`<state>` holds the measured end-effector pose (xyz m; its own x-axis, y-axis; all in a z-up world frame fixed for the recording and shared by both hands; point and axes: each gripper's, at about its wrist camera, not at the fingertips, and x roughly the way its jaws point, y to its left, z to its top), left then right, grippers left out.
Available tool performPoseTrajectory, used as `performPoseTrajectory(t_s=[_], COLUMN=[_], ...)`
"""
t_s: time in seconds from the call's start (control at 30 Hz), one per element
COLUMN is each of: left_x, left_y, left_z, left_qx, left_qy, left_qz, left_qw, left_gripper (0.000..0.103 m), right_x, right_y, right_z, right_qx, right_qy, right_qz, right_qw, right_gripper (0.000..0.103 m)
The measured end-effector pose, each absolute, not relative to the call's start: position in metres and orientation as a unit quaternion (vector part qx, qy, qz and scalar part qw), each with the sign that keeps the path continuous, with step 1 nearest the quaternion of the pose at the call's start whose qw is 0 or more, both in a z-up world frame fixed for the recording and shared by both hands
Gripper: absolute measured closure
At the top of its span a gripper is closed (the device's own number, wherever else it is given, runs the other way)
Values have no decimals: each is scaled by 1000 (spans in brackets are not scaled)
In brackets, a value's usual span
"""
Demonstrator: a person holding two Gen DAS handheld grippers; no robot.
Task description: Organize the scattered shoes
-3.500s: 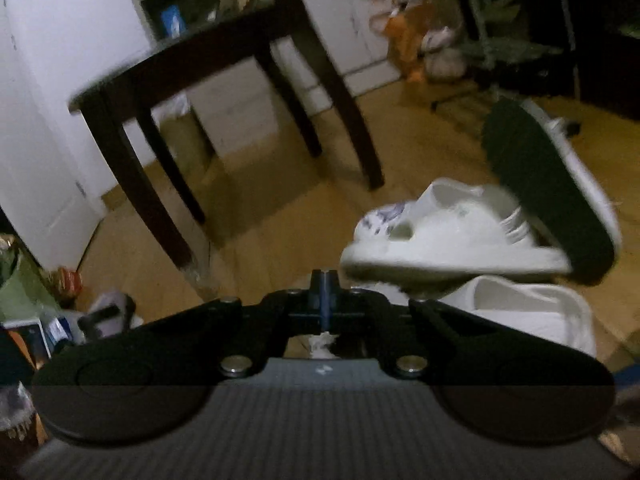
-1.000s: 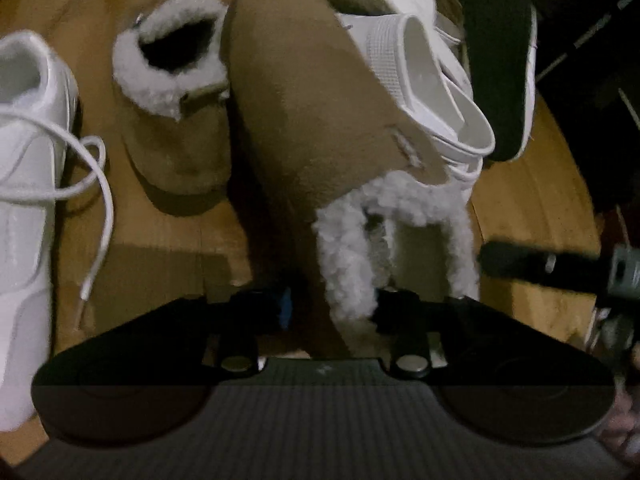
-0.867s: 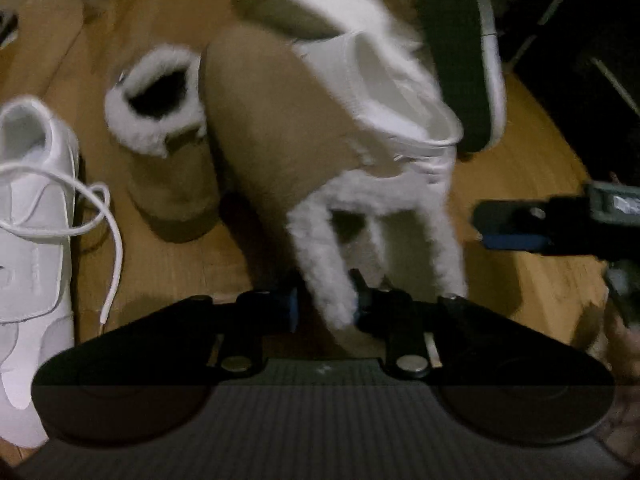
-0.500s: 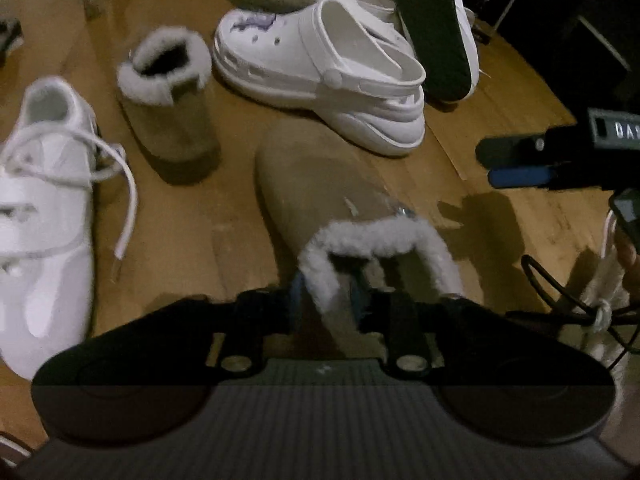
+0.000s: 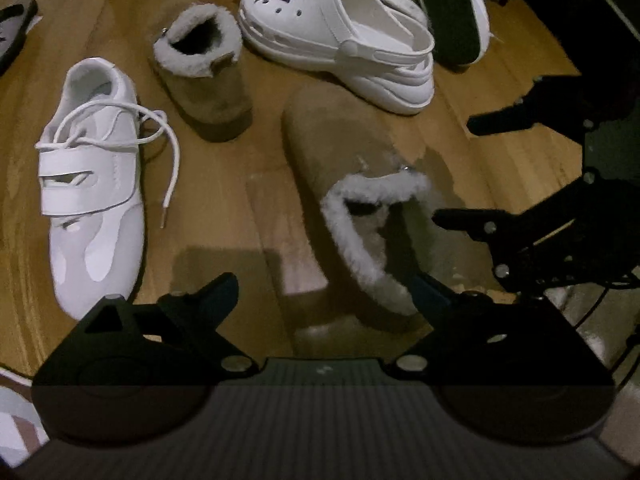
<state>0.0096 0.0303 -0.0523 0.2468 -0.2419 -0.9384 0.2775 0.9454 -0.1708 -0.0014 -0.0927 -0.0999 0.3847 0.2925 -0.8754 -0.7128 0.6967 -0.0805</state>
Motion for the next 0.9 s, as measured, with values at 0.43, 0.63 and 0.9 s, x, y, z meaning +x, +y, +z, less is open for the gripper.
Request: performPoseTrajectory(t_s=[0.43, 0.63, 0.9], left_x=[8, 18, 20], left_y=[52, 65, 64], left_z=[-47, -51, -57], left_qx=[27, 0, 0], left_qy=[596, 601, 612], left_qz=[-132, -107, -107], left_qw=[792, 792, 783], left_gripper=[8, 8, 8], right_x=[2, 6, 15], right_y=[-54, -44, -32], right_z=[-135, -141, -153], right_qx=[-319, -352, -380], right_qy=[459, 447, 432], right_qz=[293, 296, 296], right_qw=[776, 767, 762], right_gripper=[26, 26, 26])
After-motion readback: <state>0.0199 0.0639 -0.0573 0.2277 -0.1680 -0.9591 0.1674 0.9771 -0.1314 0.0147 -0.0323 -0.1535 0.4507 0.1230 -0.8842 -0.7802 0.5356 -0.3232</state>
